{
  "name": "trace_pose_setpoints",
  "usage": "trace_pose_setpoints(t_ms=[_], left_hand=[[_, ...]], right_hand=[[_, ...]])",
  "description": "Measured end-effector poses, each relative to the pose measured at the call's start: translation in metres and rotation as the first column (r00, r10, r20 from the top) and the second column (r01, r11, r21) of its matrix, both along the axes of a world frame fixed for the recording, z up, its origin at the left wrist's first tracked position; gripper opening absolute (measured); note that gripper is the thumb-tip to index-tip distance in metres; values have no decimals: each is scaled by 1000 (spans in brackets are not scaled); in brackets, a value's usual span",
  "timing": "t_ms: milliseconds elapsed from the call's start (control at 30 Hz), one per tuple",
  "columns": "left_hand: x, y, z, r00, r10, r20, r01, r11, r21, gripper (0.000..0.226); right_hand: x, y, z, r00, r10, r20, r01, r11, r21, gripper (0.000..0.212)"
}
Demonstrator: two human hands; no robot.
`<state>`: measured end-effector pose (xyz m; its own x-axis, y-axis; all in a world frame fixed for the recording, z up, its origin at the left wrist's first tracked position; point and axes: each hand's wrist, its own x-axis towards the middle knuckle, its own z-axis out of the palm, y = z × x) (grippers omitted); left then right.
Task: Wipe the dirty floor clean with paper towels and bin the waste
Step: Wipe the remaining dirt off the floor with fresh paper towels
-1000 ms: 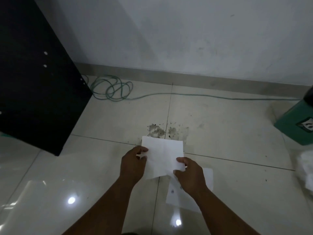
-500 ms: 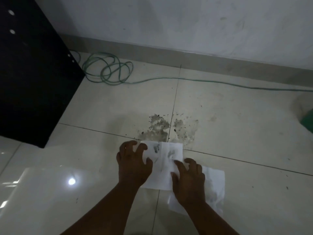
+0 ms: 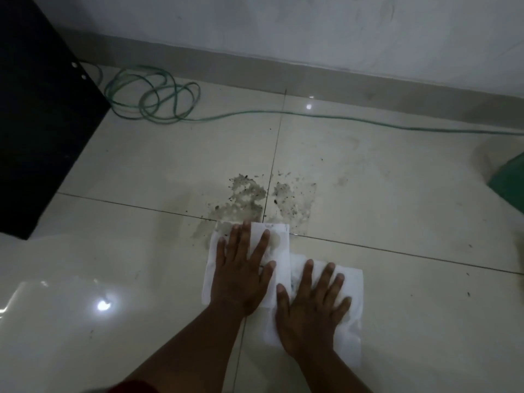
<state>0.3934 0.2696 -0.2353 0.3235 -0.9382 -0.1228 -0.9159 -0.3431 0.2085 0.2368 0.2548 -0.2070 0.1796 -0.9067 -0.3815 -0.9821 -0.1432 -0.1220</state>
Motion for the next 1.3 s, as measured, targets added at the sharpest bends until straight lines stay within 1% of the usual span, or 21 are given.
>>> trace_pose_setpoints(t_ms=[100,200,333,433,533,600,700,800,867,933,1000,1067,1133,1200,1267,1300], left_hand=[[-1,6,-3,999,-36,1,36,998,-59,68],[-1,8,-3,998,-64,-7,63,997,-32,66],[-3,5,4,996,-89,-3,89,994,-59,65],[-7,4,4,992,-127,1,127,992,-19,64],[-8,3,7,994,-109,5,109,994,-14,64],[-9,5,9,994,-107,28,108,994,-20,65],[-10,8,8,992,-120,36,120,993,4,67],[-12,10,9,990,-119,72,120,993,-5,66],[-12,12,8,986,-155,58,154,988,11,65],[-13,15,6,988,-146,49,145,989,10,66],[-14,17,8,993,-108,49,108,994,1,68],[-16,19,9,994,-97,43,96,995,14,68],[-18,21,8,996,-78,40,77,997,23,71],[-20,22,10,1000,10,27,-11,999,36,78],[-22,21,10,995,97,-23,-95,992,85,85],[-23,21,9,993,115,-39,-111,989,99,85]], right_hand=[[-4,2,-5,999,-1,52,3,999,-34,85],[-7,3,-7,997,8,73,-5,999,-46,84],[-7,0,-9,998,12,63,-12,1000,4,87],[-9,-3,-11,997,17,75,-20,999,39,89],[-11,-4,-10,997,29,76,-33,997,64,87],[-10,-1,-7,997,17,72,-18,1000,20,85],[-6,13,-3,994,-66,84,76,991,-114,84],[-9,26,-7,997,-43,70,52,991,-127,81],[-10,27,-11,997,-29,68,38,990,-138,81],[-11,27,-12,998,-42,57,51,984,-168,82],[-13,30,-12,994,-99,55,109,971,-214,85],[-13,33,-13,980,-193,48,199,955,-221,90],[-8,37,-14,950,-309,51,313,933,-179,97],[-1,40,-15,911,-405,75,411,902,-131,101],[2,42,-18,894,-439,86,447,888,-111,101],[3,41,-19,896,-437,85,444,889,-109,100]])
